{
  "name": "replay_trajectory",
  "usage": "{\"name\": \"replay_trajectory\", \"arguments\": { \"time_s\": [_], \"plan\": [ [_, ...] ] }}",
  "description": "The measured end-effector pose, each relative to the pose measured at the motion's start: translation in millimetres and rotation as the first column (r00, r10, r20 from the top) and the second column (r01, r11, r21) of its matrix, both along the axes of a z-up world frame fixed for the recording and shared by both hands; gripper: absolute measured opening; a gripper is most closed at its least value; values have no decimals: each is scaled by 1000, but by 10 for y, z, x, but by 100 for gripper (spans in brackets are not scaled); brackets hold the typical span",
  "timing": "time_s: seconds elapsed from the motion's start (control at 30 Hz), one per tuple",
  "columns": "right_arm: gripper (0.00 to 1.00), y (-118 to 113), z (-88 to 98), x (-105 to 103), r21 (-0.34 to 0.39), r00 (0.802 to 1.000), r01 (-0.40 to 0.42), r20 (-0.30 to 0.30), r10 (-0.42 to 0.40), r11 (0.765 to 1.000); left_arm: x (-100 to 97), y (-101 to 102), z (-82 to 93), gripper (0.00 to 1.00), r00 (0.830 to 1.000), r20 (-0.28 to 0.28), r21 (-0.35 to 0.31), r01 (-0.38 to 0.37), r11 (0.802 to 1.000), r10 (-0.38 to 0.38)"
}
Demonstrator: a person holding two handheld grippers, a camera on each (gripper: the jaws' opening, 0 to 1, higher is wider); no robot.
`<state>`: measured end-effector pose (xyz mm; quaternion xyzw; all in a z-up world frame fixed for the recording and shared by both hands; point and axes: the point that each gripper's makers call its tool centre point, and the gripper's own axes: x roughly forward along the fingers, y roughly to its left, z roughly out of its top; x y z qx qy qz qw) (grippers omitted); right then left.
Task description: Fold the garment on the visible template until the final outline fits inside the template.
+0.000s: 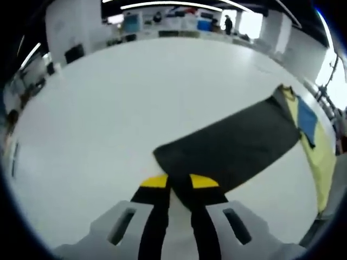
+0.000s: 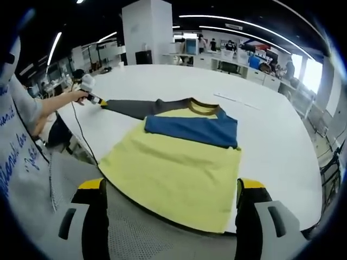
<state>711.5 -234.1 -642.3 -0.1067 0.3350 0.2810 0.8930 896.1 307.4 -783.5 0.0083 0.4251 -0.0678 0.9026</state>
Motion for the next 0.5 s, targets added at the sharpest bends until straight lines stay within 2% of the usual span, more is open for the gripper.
{"name": "replay_trajectory", "arguments": {
  "time_s": [0.17, 0.33, 0.5],
  "plan": [
    [99, -10, 5, -18, 7, 1000, 7, 1, -7, 1000, 2, -46, 2, 0, 1000, 2, -29, -20, 999, 20],
    [100, -22, -36, -43, -6, 1000, 2, -8, -2, 1000, 15, -58, 4, 0, 1000, -10, 0, -20, 1000, 20],
    [100, -53, -16, -44, 2, 1000, 16, 7, -16, 1000, 2, -62, 30, 0, 999, -4, -4, -38, 999, 38]
  ]
}}
